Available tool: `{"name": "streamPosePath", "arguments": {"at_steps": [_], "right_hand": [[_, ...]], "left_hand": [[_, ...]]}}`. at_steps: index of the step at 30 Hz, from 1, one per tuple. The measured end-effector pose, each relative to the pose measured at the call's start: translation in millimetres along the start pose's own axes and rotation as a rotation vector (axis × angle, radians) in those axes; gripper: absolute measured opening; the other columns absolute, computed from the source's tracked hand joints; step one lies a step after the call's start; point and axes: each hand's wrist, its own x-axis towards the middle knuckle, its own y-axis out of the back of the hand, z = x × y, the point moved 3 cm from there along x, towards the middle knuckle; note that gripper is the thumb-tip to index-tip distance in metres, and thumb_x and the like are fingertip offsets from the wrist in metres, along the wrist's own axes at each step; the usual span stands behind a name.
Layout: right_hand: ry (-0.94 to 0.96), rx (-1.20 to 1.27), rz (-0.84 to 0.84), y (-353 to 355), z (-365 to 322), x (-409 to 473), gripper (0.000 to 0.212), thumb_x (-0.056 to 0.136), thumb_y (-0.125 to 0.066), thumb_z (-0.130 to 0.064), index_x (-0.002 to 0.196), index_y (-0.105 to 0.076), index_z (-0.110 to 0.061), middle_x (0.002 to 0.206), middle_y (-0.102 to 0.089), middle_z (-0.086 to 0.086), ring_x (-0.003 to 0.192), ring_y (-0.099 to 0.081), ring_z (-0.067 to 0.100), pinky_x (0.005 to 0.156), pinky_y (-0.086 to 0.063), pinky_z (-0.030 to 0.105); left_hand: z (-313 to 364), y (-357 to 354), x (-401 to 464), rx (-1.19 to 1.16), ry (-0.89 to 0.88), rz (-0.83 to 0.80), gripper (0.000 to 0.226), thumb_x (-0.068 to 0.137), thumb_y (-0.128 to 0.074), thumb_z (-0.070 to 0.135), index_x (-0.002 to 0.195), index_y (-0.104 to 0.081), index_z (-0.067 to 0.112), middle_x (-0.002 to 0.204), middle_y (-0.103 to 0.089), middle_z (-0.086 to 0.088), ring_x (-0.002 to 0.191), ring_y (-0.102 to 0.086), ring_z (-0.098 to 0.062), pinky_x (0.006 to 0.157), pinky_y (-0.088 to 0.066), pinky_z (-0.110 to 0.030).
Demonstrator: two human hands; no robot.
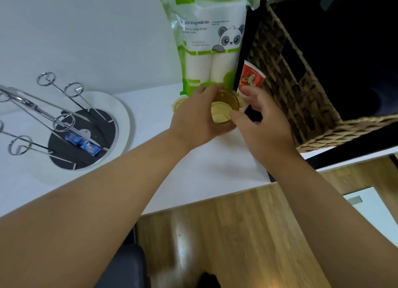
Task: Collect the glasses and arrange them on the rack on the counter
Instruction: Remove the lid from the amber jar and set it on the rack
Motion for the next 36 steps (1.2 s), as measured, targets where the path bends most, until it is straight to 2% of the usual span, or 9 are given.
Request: {"name": "streamPosePath", "arguments": {"at_steps": [5, 10, 15, 20, 23, 26, 29, 32, 36], "right_hand": [[-0.344, 0.41, 0.068, -26.2, -11.8, -0.3, 0.031, 0.101, -0.06, -0.046, 0.13, -0.062, -0.037, 0.126, -0.064, -0.011, 0.119, -0.059, 0.008, 0.106, -0.051, 0.044], [-0.672, 0.896, -0.178, -73.7, -25.5, -4.1, 0.06, 0.099, -0.053, -0.066, 0.147, -0.054, -0.03, 0.143, -0.056, 0.011, 0.135, -0.051, 0.035, 0.101, -0.054, 0.062], [-0.661, 1.11, -0.397, -127.4, -54.8, -14.8, 0.057, 0.1, -0.053, -0.064, 0.138, -0.068, -0.025, 0.137, -0.072, 0.005, 0.122, -0.071, 0.03, 0.084, -0.063, 0.044], [-0.59, 1.227, -0.461, -167.7, -78.0, -29.9, 0.039, 0.105, -0.049, -0.046, 0.12, -0.074, -0.019, 0.111, -0.078, 0.001, 0.103, -0.075, 0.019, 0.08, -0.059, 0.03], [-0.543, 1.222, -0.505, -182.6, -88.3, -42.7, 0.044, 0.104, -0.048, -0.043, 0.104, -0.082, -0.016, 0.105, -0.08, 0.004, 0.097, -0.077, 0.02, 0.081, -0.057, 0.03], [-0.501, 1.181, -0.493, -190.7, -99.9, -51.2, 0.043, 0.102, -0.05, -0.043, 0.104, -0.081, -0.013, 0.107, -0.08, 0.009, 0.095, -0.078, 0.024, 0.083, -0.056, 0.034], [-0.484, 1.156, -0.425, -193.6, -110.9, -56.1, 0.038, 0.098, -0.055, -0.043, 0.098, -0.08, -0.014, 0.102, -0.079, 0.01, 0.087, -0.079, 0.024, 0.064, -0.064, 0.034], [-0.42, 1.011, -0.337, -195.0, -114.5, -55.1, 0.041, 0.104, -0.049, -0.047, 0.106, -0.078, -0.019, 0.104, -0.078, 0.007, 0.096, -0.077, 0.025, 0.073, -0.063, 0.04], [-0.336, 0.777, -0.152, -194.8, -122.1, -61.3, 0.031, 0.1, -0.062, -0.043, 0.116, -0.072, -0.019, 0.104, -0.074, 0.006, 0.088, -0.073, 0.021, 0.069, -0.065, 0.044]], "left_hand": [[-3.8, 56.2, -20.6, -0.042, 0.045, 0.159, 0.097, 0.063, -0.089, 0.058, 0.147, -0.048, 0.032, 0.134, -0.057, 0.008, 0.113, -0.053, -0.003, 0.089, -0.037, -0.011], [-2.7, 110.7, -46.8, -0.049, 0.037, 0.215, 0.095, 0.064, -0.088, 0.059, 0.146, -0.048, 0.034, 0.132, -0.056, 0.012, 0.107, -0.042, 0.009, 0.085, -0.029, 0.003], [-7.4, 141.6, -76.6, -0.037, 0.01, 0.214, 0.093, 0.066, -0.087, 0.057, 0.147, -0.048, 0.037, 0.135, -0.055, 0.014, 0.117, -0.051, 0.003, 0.092, -0.039, -0.011], [-29.8, 164.5, -104.0, -0.028, 0.034, 0.199, 0.096, 0.066, -0.087, 0.06, 0.149, -0.045, 0.039, 0.138, -0.052, 0.016, 0.119, -0.046, 0.006, 0.09, -0.031, -0.001], [-42.7, 184.0, -125.0, -0.051, 0.026, 0.151, 0.1, 0.065, -0.083, 0.068, 0.152, -0.041, 0.041, 0.141, -0.05, 0.019, 0.124, -0.046, 0.008, 0.1, -0.04, -0.015], [-57.4, 205.4, -148.9, -0.098, 0.021, 0.129, 0.088, 0.076, -0.068, 0.076, 0.152, -0.041, 0.042, 0.145, -0.049, 0.02, 0.13, -0.048, 0.004, 0.106, -0.048, -0.03], [-91.1, 230.9, -170.9, -0.173, 0.089, 0.29, 0.054, 0.095, -0.054, 0.061, 0.144, -0.053, 0.037, 0.142, -0.056, 0.017, 0.128, -0.055, 0.0, 0.103, -0.05, -0.032], [-141.2, 250.1, -186.5, -0.163, 0.22, 0.465, 0.027, 0.103, -0.057, 0.034, 0.128, -0.066, 0.03, 0.127, -0.066, 0.014, 0.114, -0.063, 0.0, 0.099, -0.052, -0.029], [-186.5, 244.5, -201.4, -0.116, 0.316, 0.406, 0.028, 0.103, -0.055, 0.012, 0.119, -0.072, 0.026, 0.119, -0.069, 0.013, 0.1, -0.064, -0.001, 0.084, -0.044, -0.004]]}}
